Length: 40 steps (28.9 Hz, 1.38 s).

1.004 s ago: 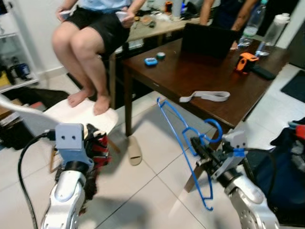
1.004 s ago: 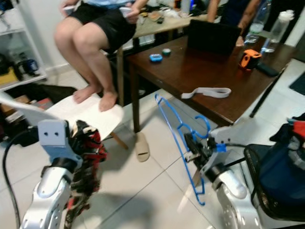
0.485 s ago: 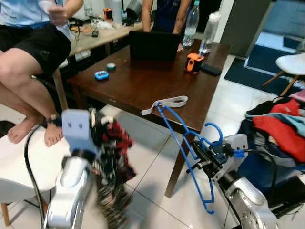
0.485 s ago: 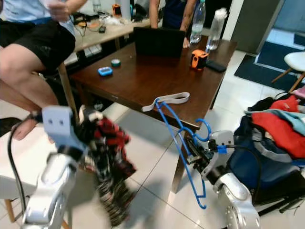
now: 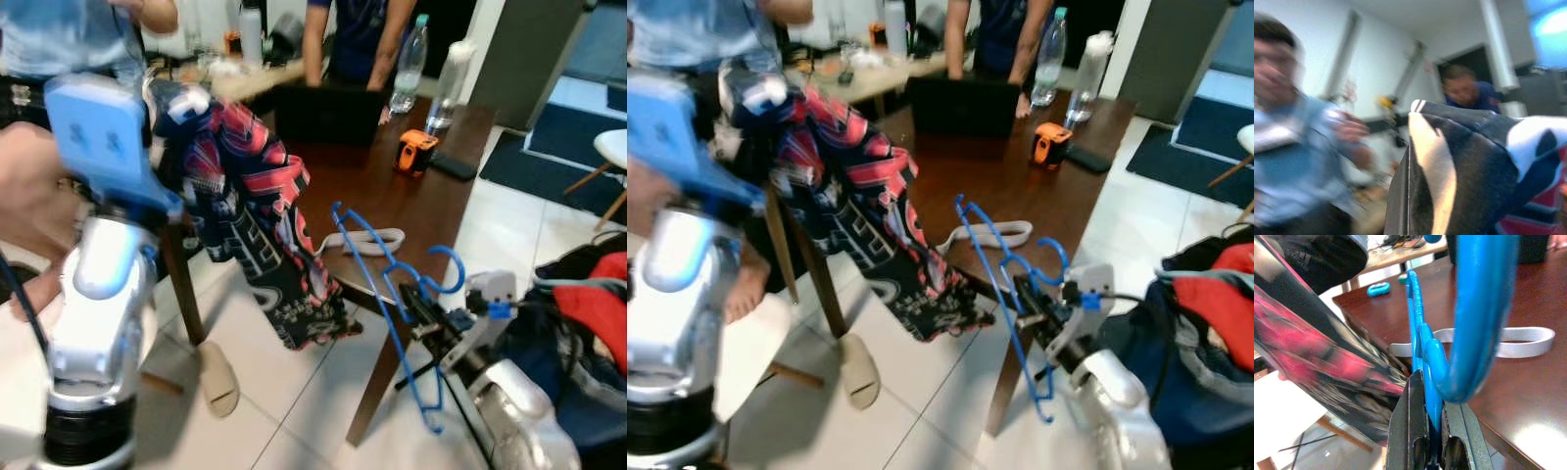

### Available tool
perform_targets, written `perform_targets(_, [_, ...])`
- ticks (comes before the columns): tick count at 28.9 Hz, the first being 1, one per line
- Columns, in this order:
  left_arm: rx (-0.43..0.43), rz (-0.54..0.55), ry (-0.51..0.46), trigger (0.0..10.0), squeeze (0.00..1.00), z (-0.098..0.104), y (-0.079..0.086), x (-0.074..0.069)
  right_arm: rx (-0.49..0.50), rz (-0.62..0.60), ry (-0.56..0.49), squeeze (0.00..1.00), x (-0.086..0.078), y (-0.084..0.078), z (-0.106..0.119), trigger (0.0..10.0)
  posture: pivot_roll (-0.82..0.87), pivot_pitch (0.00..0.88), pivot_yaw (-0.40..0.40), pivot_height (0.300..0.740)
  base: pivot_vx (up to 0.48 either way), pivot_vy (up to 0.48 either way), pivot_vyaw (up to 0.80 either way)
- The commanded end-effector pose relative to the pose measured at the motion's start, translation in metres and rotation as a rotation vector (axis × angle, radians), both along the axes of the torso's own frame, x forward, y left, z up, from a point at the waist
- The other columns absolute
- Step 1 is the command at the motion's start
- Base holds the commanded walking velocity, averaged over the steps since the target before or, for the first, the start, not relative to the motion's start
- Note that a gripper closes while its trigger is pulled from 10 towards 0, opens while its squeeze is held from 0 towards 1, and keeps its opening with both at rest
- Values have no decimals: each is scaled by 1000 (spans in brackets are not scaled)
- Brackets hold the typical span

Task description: Hang hanger

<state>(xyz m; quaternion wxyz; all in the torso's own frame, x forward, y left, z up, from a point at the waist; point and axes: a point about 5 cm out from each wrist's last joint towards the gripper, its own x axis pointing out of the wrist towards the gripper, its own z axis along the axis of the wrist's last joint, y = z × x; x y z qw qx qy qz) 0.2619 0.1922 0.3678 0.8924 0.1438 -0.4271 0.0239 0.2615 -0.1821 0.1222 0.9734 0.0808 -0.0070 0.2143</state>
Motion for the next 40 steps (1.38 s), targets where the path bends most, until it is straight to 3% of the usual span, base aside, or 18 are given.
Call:
perform_targets(1, [7,27,-77,10000,0,15,5,-9,9,-12,-8,0,-1,-4,1,10000,73,38,-34,740,360,0,0])
perform_targets(2, [38,91,-145,10000,0,38,21,-15,11,-14,-6,0,0,-4,1,10000,77,39,-36,740,364,0,0])
perform_targets(5, [38,91,-145,10000,0,38,21,-15,11,-14,-6,0,0,-4,1,10000,77,39,-36,740,364,0,0])
perform_targets(7, [75,223,-247,10000,0,76,55,-31,13,-17,2,0,1,-4,0,10000,82,37,-40,740,362,0,0])
perform_targets(9, [75,223,-247,10000,0,76,55,-31,13,-17,2,0,1,-4,0,10000,82,37,-40,740,360,0,0])
perform_targets(11, [72,293,-300,10000,0,97,76,-44,4,-19,17,0,3,-4,-2,10000,77,34,-45,740,362,0,0])
perform_targets(13, [67,299,-310,10000,0,102,80,-47,8,-16,29,0,3,-4,-3,10000,76,33,-50,740,360,0,-400])
perform_targets(15, [67,299,-310,10000,0,102,80,-47,8,-16,29,0,3,-4,-3,10000,76,33,-50,740,360,0,-800])
perform_targets(17, [29,218,-328,10000,0,108,74,-47,6,-13,51,0,4,-5,-5,10000,75,30,-52,740,341,0,-800])
perform_targets(22, [26,131,-335,10000,0,111,62,-44,3,-11,57,0,5,-5,-6,10000,71,27,-53,740,332,0,-800])
perform_targets(31, [8,65,-322,10000,0,109,56,-39,3,-17,56,0,5,-5,-6,10000,68,21,-51,740,210,0,-800])
perform_targets(32, [1,-12,-297,10000,0,106,48,-33,3,-19,57,0,5,-6,-7,10000,68,19,-49,740,0,0,-800])
perform_targets(33, [1,-12,-297,10000,0,106,48,-33,3,-19,57,0,5,-6,-7,10000,68,19,-49,740,0,0,-800])
perform_targets(34, [3,-141,-254,10000,0,97,31,-27,0,-22,51,0,5,-6,-7,10000,67,17,-49,740,0,0,0])
perform_targets(36, [3,-141,-254,10000,0,97,31,-27,0,-22,51,0,5,-6,-7,10000,67,17,-49,740,0,0,0])
perform_targets(37, [13,-233,-224,10000,0,89,16,-24,5,-23,49,0,4,-6,-7,10000,66,18,-50,740,0,0,0])
perform_targets(40, [22,-283,-206,10000,0,83,8,-24,8,-22,50,0,4,-6,-7,10000,67,18,-52,740,0,0,0])
